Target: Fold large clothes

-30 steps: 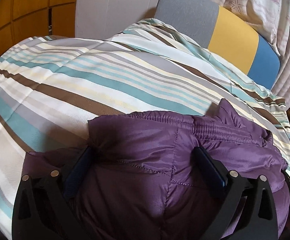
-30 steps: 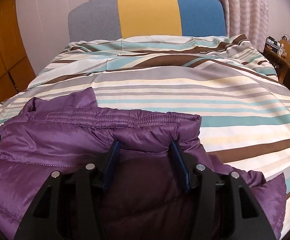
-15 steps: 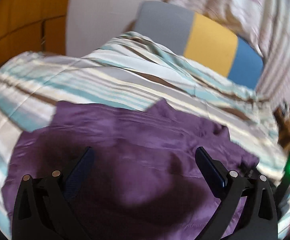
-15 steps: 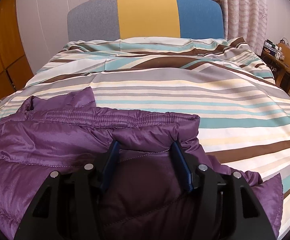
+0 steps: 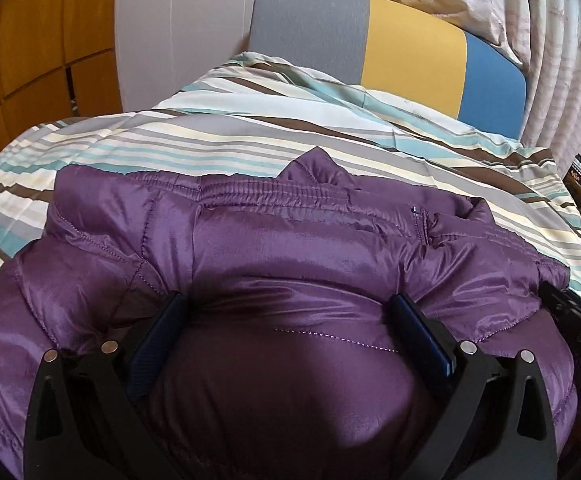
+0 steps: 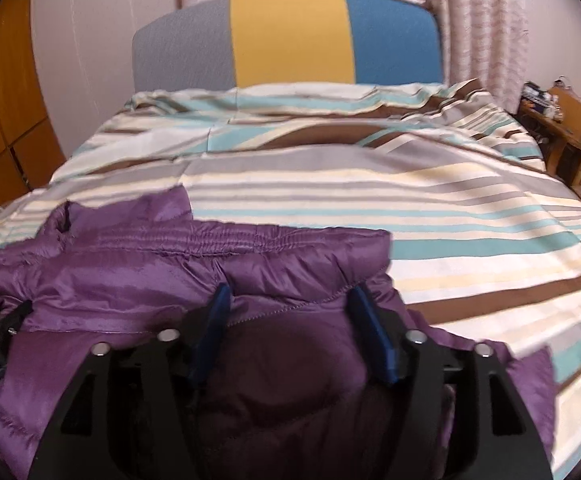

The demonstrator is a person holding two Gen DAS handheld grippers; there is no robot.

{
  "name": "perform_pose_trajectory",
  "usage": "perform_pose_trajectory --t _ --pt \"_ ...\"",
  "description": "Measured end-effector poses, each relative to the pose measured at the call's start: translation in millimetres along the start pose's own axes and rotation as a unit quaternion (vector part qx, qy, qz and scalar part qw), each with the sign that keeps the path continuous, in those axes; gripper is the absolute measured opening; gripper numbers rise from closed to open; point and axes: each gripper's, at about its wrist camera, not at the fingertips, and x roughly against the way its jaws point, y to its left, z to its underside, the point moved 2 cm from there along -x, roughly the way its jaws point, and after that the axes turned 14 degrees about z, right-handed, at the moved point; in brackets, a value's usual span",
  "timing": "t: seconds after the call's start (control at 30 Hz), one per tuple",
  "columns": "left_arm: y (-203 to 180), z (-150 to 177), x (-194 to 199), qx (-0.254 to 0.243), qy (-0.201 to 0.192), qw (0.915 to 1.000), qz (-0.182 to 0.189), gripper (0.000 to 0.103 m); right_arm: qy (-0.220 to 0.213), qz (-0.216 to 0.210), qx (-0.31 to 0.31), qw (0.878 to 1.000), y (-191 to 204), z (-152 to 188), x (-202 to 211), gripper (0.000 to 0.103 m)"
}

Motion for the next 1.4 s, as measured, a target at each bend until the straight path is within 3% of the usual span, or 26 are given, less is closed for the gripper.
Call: perform_pose_trajectory --t 0.1,0.27,0.43,0.57,0.73,0.87,0.93,1.1,1.4 --pt "1 0 1 0.003 -0.003 1.0000 0.005 0.100 -0.041 -0.040 -0.017 0.998 1 4 42 0.066" --pt "-1 0 1 0.003 -0.003 1.0000 0.005 0.100 -0.055 -0.079 0.019 0.995 38 12 73 0.066" --pt "2 0 7 0.013 -0.014 0.9995 0.025 0.100 -0.013 -0.038 0.056 0.998 65 29 40 0.066" --pt "1 -1 6 0.011 -0.007 0.9997 0.022 0.100 0.002 -0.040 0.061 0.997 67 31 30 0.067" --pt "8 9 34 0.002 -0.005 0.9983 0.058 0.100 0.000 -0.041 0.059 0.997 66 34 29 0.067" --pt "26 23 76 -0.023 -0.030 0.9983 0.045 0.100 0.001 -0.045 0.055 0.997 66 35 31 0.067" --pt "47 30 92 -0.006 -0.040 0.9991 0.013 0.100 0.001 -0.049 0.052 0.997 64 35 32 0.068" --pt "83 45 104 0.024 -0.032 0.9991 0.012 0.100 -0.016 -0.056 0.039 0.998 57 35 47 0.078" --pt "106 70 132 0.065 -0.042 0.9961 0.043 0.100 -0.025 -0.083 0.024 0.996 41 56 99 0.079"
